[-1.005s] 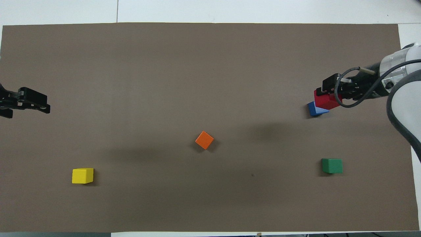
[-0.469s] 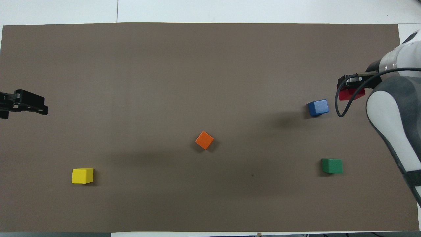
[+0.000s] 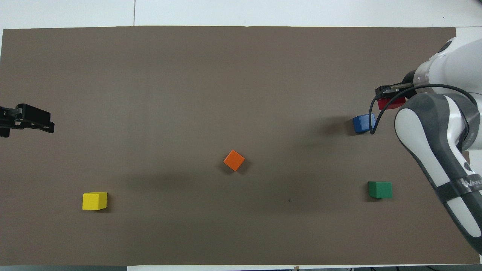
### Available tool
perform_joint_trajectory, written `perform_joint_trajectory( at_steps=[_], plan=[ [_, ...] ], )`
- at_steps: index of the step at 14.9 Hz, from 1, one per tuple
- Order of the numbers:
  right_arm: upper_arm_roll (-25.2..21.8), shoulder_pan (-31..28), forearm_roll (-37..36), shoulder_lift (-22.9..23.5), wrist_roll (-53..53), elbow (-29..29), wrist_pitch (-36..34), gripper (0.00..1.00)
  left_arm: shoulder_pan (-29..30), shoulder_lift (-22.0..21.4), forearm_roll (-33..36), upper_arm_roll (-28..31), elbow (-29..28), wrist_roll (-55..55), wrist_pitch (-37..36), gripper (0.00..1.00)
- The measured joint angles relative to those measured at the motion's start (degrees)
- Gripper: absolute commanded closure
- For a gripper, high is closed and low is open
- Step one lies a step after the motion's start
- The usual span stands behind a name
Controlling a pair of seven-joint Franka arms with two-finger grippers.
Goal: Transfer red block to right arm and stack on blue block
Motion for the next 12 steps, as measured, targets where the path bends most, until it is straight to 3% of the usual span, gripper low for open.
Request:
perform_joint_trajectory(
  at_steps=[5, 12],
  plan=[
    [0.1, 0.7, 0.0, -0.1, 0.0, -7.9, 10.7, 1.00, -0.7, 0.0, 0.0, 0.2, 0.0, 0.0, -0.3, 0.00],
    [0.1, 0.7, 0.0, -2.8, 3.0, -14.3, 11.1, 1.00, -1.2, -0.1, 0.0, 0.1, 0.3, 0.0, -0.9, 0.00]
  ],
)
